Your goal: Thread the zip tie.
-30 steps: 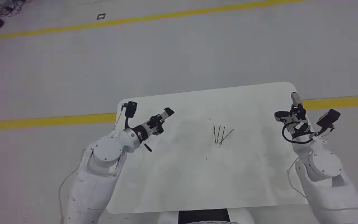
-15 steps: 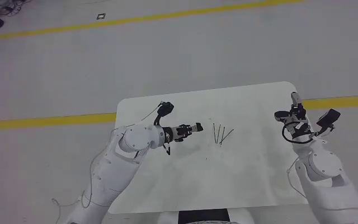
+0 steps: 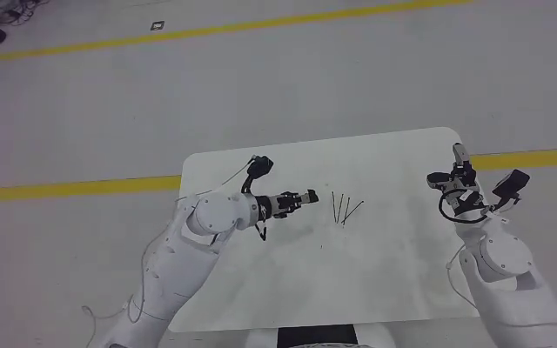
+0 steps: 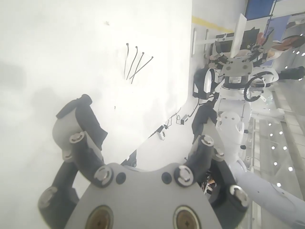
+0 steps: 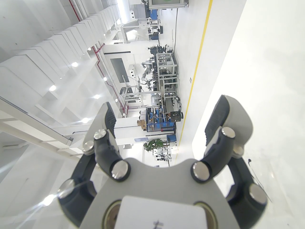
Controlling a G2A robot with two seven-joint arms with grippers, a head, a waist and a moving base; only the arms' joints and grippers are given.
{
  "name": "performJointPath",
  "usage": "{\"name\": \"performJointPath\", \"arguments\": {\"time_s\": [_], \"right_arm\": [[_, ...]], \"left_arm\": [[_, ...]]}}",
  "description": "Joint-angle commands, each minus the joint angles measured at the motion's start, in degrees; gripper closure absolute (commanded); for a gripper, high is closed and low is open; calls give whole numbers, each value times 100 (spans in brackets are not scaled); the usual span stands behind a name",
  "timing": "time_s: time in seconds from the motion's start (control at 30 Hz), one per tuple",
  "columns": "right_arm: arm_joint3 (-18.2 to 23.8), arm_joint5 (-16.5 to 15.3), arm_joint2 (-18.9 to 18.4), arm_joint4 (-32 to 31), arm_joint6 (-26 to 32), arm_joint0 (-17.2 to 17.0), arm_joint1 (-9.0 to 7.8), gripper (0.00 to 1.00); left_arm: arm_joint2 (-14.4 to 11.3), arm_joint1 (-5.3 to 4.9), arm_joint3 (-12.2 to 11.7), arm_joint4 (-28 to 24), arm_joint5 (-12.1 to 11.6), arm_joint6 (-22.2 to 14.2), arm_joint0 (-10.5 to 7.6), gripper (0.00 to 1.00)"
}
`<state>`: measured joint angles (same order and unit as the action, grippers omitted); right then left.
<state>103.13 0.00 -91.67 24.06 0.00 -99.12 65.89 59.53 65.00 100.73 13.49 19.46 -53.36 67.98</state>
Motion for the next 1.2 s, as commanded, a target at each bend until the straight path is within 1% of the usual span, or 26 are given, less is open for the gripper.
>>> {"name": "performJointPath", "arguments": {"time_s": [0.0,0.07,0.2,0.23,0.3,0.33,0.37,0.43,0.47,0.8,0.83,0.87,0.9,0.93,0.97,1.0,1.1,1.17], "right_arm": [[0,0,0,0,0,0,0,0],[0,0,0,0,0,0,0,0],[0,0,0,0,0,0,0,0],[0,0,0,0,0,0,0,0],[0,0,0,0,0,0,0,0],[0,0,0,0,0,0,0,0],[0,0,0,0,0,0,0,0],[0,0,0,0,0,0,0,0],[0,0,0,0,0,0,0,0],[0,0,0,0,0,0,0,0],[0,0,0,0,0,0,0,0],[0,0,0,0,0,0,0,0],[0,0,0,0,0,0,0,0],[0,0,0,0,0,0,0,0],[0,0,0,0,0,0,0,0],[0,0,0,0,0,0,0,0],[0,0,0,0,0,0,0,0],[0,0,0,0,0,0,0,0]], "left_arm": [[-225,40,-175,37,2,-85,-245,0],[-396,85,-354,1,2,-215,-462,0],[-767,192,-912,49,2,-561,-1008,0],[-879,231,-1074,88,2,-653,-1187,0],[-1051,293,-1329,130,2,-821,-1440,0],[-1145,336,-1459,149,2,-847,-1583,0],[-1201,369,-1545,128,2,-840,-1667,0],[-1389,433,-1618,108,2,-1015,-1841,0],[-1441,450,-1668,137,2,-1041,-1894,0],[-1441,450,-1668,137,2,-1041,-1894,0],[-1454,455,-1627,131,-64,-1001,-1898,0],[-1504,465,-1606,156,-199,-940,-1904,0],[-1580,489,-1662,198,-319,-852,-1969,0],[-1624,514,-1697,146,-388,-818,-2035,0],[-1679,539,-1758,118,-454,-840,-2125,0],[-1757,576,-1858,116,-509,-830,-2253,0],[-1930,672,-2087,-35,-675,-831,-2495,0],[-2090,756,-2305,-147,-844,-839,-2665,0]]}}
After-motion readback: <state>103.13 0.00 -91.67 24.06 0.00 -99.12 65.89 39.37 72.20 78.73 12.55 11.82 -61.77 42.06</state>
